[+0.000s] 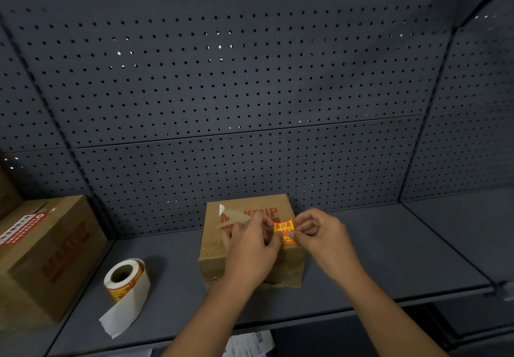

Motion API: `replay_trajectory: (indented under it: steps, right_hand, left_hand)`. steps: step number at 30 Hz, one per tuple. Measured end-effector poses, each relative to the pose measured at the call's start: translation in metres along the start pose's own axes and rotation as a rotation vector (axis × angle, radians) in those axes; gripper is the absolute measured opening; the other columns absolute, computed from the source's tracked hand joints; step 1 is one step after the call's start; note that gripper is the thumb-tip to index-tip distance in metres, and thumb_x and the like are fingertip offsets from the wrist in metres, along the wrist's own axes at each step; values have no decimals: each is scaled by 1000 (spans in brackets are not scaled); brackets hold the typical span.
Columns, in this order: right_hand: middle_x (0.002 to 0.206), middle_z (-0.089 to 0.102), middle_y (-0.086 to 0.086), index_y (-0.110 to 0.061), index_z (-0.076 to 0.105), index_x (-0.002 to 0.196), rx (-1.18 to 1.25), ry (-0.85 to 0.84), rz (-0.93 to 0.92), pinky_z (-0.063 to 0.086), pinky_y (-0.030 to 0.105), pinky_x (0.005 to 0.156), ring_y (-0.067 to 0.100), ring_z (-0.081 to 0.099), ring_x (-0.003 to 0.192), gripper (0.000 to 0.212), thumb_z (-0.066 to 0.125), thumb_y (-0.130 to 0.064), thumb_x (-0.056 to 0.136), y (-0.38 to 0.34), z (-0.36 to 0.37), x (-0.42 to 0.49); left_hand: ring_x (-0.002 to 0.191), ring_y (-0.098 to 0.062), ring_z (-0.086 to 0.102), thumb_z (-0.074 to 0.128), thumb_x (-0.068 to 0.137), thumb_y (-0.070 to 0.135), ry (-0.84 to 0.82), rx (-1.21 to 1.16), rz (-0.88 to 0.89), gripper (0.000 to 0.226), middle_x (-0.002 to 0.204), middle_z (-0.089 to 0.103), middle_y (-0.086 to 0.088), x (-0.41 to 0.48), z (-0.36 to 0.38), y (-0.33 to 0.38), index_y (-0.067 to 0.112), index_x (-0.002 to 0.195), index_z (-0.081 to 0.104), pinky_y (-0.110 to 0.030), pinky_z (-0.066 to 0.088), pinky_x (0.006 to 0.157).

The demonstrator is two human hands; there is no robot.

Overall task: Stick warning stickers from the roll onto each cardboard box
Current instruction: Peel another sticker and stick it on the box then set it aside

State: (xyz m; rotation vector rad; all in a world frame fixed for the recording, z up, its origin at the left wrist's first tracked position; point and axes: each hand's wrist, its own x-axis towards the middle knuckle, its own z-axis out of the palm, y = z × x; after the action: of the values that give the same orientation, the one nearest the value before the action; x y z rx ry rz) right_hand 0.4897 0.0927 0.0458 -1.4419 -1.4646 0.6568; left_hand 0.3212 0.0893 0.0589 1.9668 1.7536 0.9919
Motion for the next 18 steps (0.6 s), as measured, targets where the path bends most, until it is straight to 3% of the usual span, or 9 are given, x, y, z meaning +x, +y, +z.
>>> replay_trajectory:
  steps: [10,14,18]
  right_hand:
    - [83,68,-7,-24,67,94,-36,35,-30,54,18,68,5,65,78,23,86,-29,83,-6,8,-7]
    - [88,65,-7,-32,57,107,-71,56,-55,50,15,67,5,62,82,35,84,-36,85,-7,15,-11]
    - [90,61,-4,-36,48,115,-80,82,-78,47,12,69,5,58,81,40,80,-30,90,-2,21,-12]
  left_hand:
    - [105,-13,44,64,95,50,-30,3,-27,30,93,56,13,0,-1,-1,37,107,40,-36,28,99]
    - [104,-13,44,62,98,45,-33,-10,-20,23,90,55,15,-1,0,-2,36,103,41,-34,23,93]
    - [104,-14,44,60,99,42,-49,-3,-5,17,89,54,17,-1,-1,-3,35,103,45,-35,26,94]
